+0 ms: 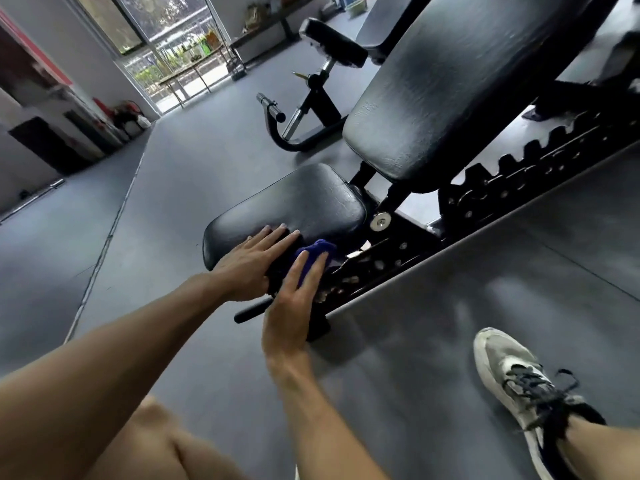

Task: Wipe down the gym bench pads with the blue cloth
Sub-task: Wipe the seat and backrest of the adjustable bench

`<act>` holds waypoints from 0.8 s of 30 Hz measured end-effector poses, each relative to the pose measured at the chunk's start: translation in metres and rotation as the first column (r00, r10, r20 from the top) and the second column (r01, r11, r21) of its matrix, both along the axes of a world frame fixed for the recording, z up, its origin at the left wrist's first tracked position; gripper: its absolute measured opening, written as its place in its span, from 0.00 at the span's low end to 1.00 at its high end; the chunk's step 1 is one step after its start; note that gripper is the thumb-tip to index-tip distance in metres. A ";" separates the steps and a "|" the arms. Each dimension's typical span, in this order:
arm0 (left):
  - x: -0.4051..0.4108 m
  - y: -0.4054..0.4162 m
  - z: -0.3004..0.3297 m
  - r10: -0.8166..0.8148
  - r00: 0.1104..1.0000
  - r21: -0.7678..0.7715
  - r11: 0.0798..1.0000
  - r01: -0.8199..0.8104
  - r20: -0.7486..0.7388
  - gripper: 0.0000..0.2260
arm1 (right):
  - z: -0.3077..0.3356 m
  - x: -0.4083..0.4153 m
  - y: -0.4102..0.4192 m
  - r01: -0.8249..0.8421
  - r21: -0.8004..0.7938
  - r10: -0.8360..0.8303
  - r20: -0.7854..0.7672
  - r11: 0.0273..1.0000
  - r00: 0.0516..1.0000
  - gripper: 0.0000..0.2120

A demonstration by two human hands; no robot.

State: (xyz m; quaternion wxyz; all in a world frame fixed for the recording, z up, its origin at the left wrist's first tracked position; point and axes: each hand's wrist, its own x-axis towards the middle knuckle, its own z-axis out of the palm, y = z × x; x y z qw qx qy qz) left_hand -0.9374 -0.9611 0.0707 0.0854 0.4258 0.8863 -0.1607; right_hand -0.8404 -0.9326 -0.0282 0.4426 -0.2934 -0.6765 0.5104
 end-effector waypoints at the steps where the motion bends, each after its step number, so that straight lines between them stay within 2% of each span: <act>1: -0.004 -0.005 -0.001 -0.018 1.000 0.009 1.000 0.018 0.007 0.48 | -0.005 -0.004 0.003 -0.031 -0.019 0.031 -0.004 0.999 1.000 0.36; 2: -0.008 -0.009 -0.001 -0.036 0.999 0.017 0.999 0.036 0.011 0.49 | -0.009 -0.006 0.008 -0.066 -0.003 0.066 0.022 0.998 0.998 0.38; 4: -0.013 -0.017 -0.002 -0.073 0.997 0.038 0.997 0.072 0.021 0.51 | -0.010 -0.003 0.019 -0.020 0.088 0.013 0.086 0.996 0.996 0.39; 7: -0.016 -0.025 -0.004 -0.102 0.994 0.099 0.990 0.098 0.029 0.49 | -0.019 0.002 0.020 0.009 0.214 -0.027 0.081 0.977 0.996 0.36; 10: -0.018 -0.034 -0.006 -0.127 0.992 0.129 0.984 0.125 0.007 0.46 | -0.026 0.000 0.037 0.054 0.208 -0.072 0.079 0.977 0.994 0.33; 12: -0.022 -0.044 -0.011 -0.094 0.994 0.131 0.986 0.101 -0.056 0.46 | -0.024 -0.007 0.062 0.128 0.198 -0.141 0.054 0.972 0.989 0.34; 15: -0.032 -0.065 -0.020 0.006 0.994 0.189 0.982 0.015 -0.110 0.46 | -0.023 -0.015 0.081 0.114 0.328 -0.133 0.037 0.938 0.990 0.35; 19: -0.047 -0.090 -0.027 0.025 0.989 0.272 0.962 0.015 -0.143 0.45 | -0.030 -0.017 0.062 -0.032 0.486 0.003 0.060 0.873 0.998 0.30; 22: -0.053 -0.096 -0.029 -0.010 0.990 0.309 0.950 0.054 -0.140 0.46 | -0.020 -0.034 0.017 -0.255 0.656 0.202 0.156 0.711 0.967 0.26; 24: -0.055 -0.098 -0.027 -0.025 0.991 0.316 0.947 0.065 -0.128 0.46 | -0.012 -0.045 -0.008 -0.369 0.705 0.288 0.239 0.605 0.927 0.25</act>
